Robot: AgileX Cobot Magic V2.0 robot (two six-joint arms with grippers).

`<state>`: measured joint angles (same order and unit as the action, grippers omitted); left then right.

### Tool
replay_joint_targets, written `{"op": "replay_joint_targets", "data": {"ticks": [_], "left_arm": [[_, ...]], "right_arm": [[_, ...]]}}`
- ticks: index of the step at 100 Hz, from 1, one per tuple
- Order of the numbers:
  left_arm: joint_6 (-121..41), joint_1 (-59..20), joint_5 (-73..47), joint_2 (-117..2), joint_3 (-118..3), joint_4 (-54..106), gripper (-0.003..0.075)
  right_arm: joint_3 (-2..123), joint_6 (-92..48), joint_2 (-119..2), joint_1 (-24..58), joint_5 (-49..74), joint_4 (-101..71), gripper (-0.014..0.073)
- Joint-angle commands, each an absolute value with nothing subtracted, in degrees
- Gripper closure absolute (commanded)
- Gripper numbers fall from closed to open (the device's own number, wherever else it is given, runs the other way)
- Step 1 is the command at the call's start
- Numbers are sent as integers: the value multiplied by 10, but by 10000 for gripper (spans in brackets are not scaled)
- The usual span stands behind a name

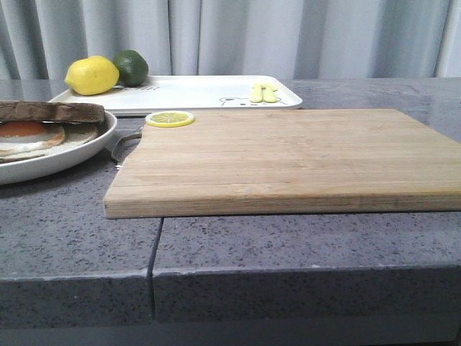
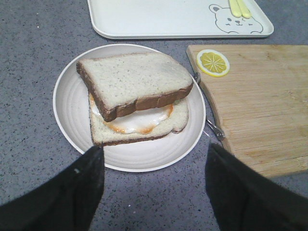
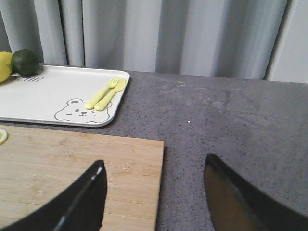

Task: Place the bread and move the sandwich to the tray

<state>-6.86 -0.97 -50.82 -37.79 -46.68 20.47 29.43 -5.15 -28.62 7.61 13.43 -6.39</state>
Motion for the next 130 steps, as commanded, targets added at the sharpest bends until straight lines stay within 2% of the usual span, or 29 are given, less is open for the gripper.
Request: {"op": "replay_joint_targets", "data": {"ticks": [1,130], "left_arm": [[-69,-9,-473,-382,-487,217,302],[-69,-9,-459,-382,-487,217,302]], "right_arm": [[303,-52,-272,73,79,-59,143],[303,-52,-271,73,78,-59,146]]}}
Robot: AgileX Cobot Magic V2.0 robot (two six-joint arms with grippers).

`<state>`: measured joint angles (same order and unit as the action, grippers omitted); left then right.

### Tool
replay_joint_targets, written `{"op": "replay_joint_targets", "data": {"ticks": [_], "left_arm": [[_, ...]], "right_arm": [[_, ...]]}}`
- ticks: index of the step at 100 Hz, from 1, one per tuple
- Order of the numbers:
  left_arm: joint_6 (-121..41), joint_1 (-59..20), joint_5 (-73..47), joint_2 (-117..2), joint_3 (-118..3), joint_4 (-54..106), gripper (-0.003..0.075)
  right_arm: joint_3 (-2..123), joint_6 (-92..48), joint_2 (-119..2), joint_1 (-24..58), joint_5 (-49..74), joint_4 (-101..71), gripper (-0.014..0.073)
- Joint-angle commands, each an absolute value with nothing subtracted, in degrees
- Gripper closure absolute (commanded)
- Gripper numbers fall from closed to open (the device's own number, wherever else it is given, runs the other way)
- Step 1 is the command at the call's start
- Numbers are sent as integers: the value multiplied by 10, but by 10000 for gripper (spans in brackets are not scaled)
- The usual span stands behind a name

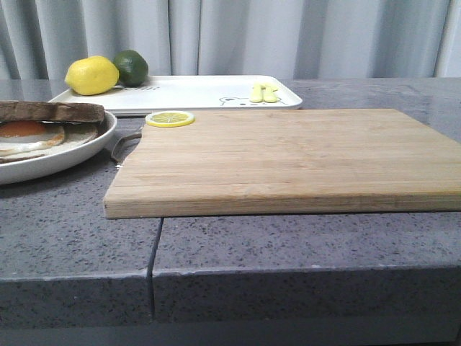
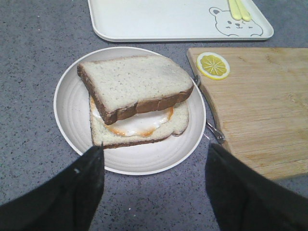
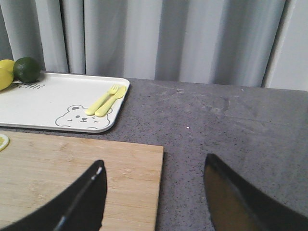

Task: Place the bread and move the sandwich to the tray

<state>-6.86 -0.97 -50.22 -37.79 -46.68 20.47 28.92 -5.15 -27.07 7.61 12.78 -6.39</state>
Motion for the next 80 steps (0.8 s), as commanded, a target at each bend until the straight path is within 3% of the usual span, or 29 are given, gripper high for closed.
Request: {"op": "replay_joint_targets", "data": {"ticks": [1,43,80], "left_arm": [[-69,-9,-457,-382,-487,217,302],[59,-9,-437,-429,-487,78,302],[97,10,-375,-528,-487,78,302]], "right_arm": [[303,-52,-271,73,78,-59,146],[303,-52,-271,73,78,-59,146],[303,-52,-271,73,78,-59,146]]}}
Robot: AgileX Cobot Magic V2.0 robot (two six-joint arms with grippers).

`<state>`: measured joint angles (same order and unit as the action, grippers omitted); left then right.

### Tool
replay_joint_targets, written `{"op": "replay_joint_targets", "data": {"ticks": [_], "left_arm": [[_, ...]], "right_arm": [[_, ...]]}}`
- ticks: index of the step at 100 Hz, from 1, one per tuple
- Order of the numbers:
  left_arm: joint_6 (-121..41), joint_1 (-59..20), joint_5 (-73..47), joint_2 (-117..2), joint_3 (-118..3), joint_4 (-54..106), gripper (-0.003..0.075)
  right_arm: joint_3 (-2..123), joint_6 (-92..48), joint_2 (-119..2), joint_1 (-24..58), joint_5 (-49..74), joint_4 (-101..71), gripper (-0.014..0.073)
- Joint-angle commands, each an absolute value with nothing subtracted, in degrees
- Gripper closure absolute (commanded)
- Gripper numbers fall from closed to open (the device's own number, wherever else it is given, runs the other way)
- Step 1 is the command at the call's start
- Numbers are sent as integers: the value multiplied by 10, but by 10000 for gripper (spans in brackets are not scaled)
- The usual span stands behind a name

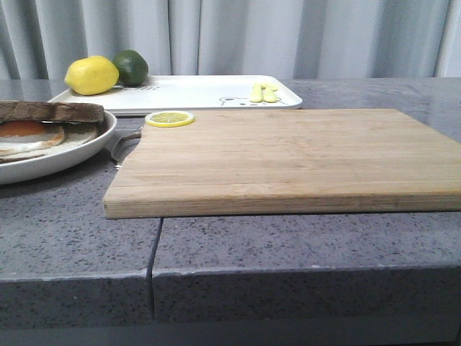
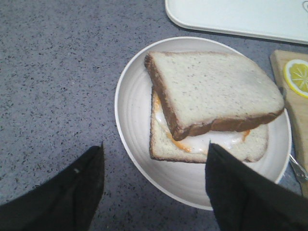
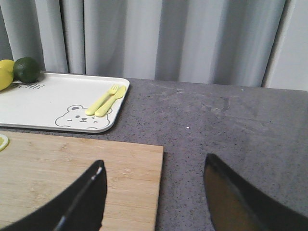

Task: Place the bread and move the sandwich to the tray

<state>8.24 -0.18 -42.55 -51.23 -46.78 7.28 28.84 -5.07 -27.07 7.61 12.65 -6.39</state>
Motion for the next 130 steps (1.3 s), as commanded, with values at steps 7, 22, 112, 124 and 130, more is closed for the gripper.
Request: {"op": "replay_joint_targets", "data": {"ticks": [7,22,112,124,130], "left_arm": [[97,27,-370,-545,-487,80,302],[97,59,-362,-577,-487,91,302],[97,63,-288,-734,-487,167,302],[97,63,-278,-747,-487,177,302],[97,63,-271,-752,-487,187,302]], "right_arm": [[303,-52,-271,73,78,-59,146],[303,-52,-271,73,78,-59,146],[303,-52,-271,73,70,-59,146],[303,-52,-271,73,70,-59,146],[303,-52,-271,73,70,-59,146]]}}
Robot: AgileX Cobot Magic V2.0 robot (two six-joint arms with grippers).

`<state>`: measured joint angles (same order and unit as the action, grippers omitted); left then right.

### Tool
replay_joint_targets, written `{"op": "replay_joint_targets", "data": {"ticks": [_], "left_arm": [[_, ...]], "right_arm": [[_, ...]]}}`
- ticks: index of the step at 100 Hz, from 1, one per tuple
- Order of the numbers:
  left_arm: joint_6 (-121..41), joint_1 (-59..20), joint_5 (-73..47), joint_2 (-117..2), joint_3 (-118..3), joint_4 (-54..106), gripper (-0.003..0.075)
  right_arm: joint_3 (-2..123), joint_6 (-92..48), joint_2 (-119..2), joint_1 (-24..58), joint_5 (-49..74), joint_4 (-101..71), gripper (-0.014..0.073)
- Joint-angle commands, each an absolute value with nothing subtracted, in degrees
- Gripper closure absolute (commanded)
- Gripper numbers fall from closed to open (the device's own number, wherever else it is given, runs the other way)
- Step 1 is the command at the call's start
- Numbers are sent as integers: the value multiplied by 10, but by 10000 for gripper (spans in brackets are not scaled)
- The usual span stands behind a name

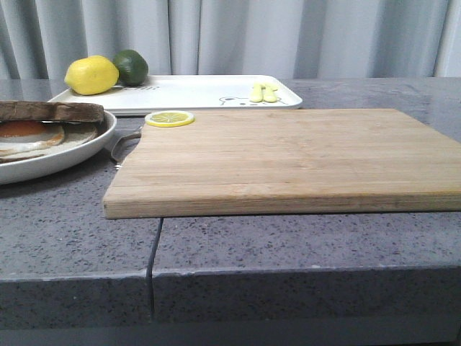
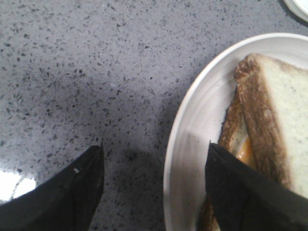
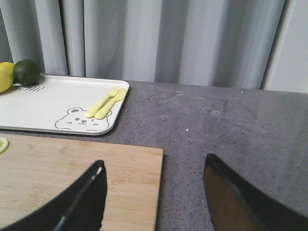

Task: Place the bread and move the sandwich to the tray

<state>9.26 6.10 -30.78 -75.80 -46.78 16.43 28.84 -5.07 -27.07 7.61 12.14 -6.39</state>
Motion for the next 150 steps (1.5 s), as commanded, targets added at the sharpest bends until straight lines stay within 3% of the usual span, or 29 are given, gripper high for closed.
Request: {"op": "replay_joint_targets", "data": {"ticks": [1,75,92,120,150], "left_arm": [[97,63,-272,-752,-487,189,302],[97,63,-261,-793,-487,209,311],[97,63,-262,-793,-487,211,431],[97,63,-261,-793,-487,221,739],[97,63,-262,-793,-487,242,739]], "right_arm": [[303,-52,-271,73,70,-59,146],[303,-52,-271,73,69,-59,146],[303,-52,-271,73,69,-59,146],[303,-52,-271,73,62,-59,146],[303,-52,-271,73,61,-59,146]]}}
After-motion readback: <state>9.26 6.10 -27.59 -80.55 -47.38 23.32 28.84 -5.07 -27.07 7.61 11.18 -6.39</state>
